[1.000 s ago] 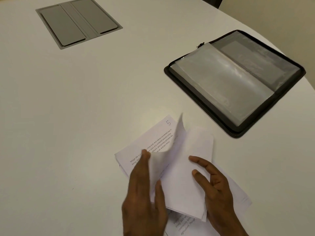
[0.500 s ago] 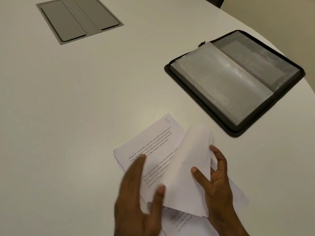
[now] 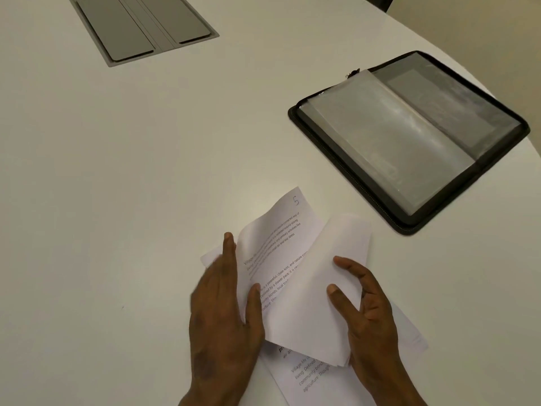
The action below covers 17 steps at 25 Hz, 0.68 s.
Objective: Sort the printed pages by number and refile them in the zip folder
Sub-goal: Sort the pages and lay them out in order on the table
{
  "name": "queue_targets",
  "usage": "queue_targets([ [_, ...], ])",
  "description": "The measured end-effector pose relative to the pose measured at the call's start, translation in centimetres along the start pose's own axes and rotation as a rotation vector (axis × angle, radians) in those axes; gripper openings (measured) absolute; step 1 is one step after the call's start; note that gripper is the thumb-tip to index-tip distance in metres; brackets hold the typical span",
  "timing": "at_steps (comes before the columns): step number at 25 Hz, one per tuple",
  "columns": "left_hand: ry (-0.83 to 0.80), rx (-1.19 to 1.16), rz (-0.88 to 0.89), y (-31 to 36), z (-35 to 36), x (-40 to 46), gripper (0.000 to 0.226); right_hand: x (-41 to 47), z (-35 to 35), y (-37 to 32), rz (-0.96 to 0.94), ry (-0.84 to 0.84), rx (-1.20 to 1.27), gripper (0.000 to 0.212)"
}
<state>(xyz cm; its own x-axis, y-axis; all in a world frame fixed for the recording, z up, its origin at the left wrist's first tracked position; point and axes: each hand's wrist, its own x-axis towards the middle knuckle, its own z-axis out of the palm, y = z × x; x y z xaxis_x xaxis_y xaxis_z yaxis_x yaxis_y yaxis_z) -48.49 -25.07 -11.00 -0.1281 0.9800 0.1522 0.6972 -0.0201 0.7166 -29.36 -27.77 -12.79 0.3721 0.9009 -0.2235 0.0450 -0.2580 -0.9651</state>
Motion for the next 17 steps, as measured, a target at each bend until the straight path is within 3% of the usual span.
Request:
queue_targets([
  [3, 0.113, -0.269, 0.085, 3.1, -0.8, -1.3, 0.096, -0.1, 0.1, -0.1, -0.006, 0.018, -0.052, 0.035],
  [5, 0.114, -0.312, 0.143, 3.6, -0.3, -2.3, 0.101, 0.1, 0.0, -0.2, -0.006, 0.019, -0.066, 0.034],
  [7, -0.096, -0.311, 0.227, 2.5, -0.2, -3.1, 0.073, 0.1, 0.0, 0.1, 0.024, 0.035, -0.009, 0.039],
  [8, -0.160, -0.318, 0.247, 2.1, 0.6, -3.2, 0.047, 0.1, 0.1, 0.1, 0.050, 0.031, 0.030, 0.054],
  [9, -0.244, -0.239, 0.170, 1.9, 1.3, -2.8, 0.038, -0.1, 0.1, 0.2, 0.092, 0.025, 0.098, 0.074],
  [11, -0.271, -0.125, 0.331, 2.0, 0.7, -3.2, 0.040, -0.1, -0.1, -0.1, 0.177, 0.003, 0.273, 0.095],
  [12, -0.211, -0.096, 0.465, 1.7, 0.6, -3.9, 0.044, -0.1, -0.2, -0.3, 0.196, -0.005, 0.316, 0.089],
  [14, -0.223, -0.155, 0.506, 2.3, -0.7, -4.5, 0.057, 0.0, -0.3, -0.7, 0.192, 0.021, 0.267, 0.055],
  [15, -0.212, -0.233, 0.453, 2.2, -0.6, -3.9, 0.057, 0.1, -0.3, -0.7, 0.179, 0.036, 0.226, 0.043],
  [17, -0.102, -0.340, 0.195, 1.3, -0.6, -3.0, 0.045, 0.2, -0.3, -0.6, 0.173, 0.052, 0.205, 0.040],
])
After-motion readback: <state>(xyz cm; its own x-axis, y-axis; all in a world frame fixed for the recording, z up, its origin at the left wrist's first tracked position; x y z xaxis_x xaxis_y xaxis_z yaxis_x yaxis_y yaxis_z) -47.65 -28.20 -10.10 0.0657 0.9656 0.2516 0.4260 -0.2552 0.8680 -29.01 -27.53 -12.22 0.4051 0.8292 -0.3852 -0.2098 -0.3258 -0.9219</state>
